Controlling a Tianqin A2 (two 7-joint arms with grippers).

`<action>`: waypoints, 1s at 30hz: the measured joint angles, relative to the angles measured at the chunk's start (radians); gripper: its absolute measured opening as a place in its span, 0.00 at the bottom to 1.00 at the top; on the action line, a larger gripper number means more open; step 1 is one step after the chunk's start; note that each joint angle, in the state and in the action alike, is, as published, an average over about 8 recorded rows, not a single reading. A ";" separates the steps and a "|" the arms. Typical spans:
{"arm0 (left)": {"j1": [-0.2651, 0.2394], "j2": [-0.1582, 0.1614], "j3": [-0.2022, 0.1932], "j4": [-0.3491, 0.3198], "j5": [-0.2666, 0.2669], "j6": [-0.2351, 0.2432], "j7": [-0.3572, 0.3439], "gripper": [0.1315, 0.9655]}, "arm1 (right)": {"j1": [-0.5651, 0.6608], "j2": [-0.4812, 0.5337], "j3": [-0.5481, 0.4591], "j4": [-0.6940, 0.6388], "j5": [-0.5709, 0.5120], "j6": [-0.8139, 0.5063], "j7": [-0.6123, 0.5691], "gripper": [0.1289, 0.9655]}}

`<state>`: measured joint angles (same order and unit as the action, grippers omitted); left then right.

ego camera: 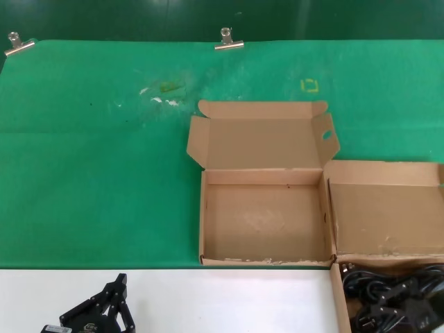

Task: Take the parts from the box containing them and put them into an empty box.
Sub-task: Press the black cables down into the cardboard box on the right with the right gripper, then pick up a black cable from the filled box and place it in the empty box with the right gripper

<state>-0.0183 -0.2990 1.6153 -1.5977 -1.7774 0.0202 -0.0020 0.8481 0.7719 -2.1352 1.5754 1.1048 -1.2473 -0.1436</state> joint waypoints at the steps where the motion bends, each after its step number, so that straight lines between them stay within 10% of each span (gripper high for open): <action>1: 0.000 0.000 0.000 0.000 0.000 0.000 0.000 0.02 | 0.001 -0.001 -0.001 -0.001 -0.001 0.000 0.000 0.40; 17: 0.000 0.000 0.000 0.000 0.000 0.000 0.000 0.02 | 0.054 -0.011 -0.001 0.015 -0.019 -0.029 0.035 0.09; 30: 0.000 0.000 0.000 0.000 0.000 0.000 0.000 0.02 | 0.202 -0.076 -0.005 0.043 -0.052 -0.075 0.093 0.03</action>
<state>-0.0183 -0.2990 1.6153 -1.5977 -1.7774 0.0202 -0.0020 1.0499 0.6959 -2.1399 1.6183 1.0526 -1.3224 -0.0505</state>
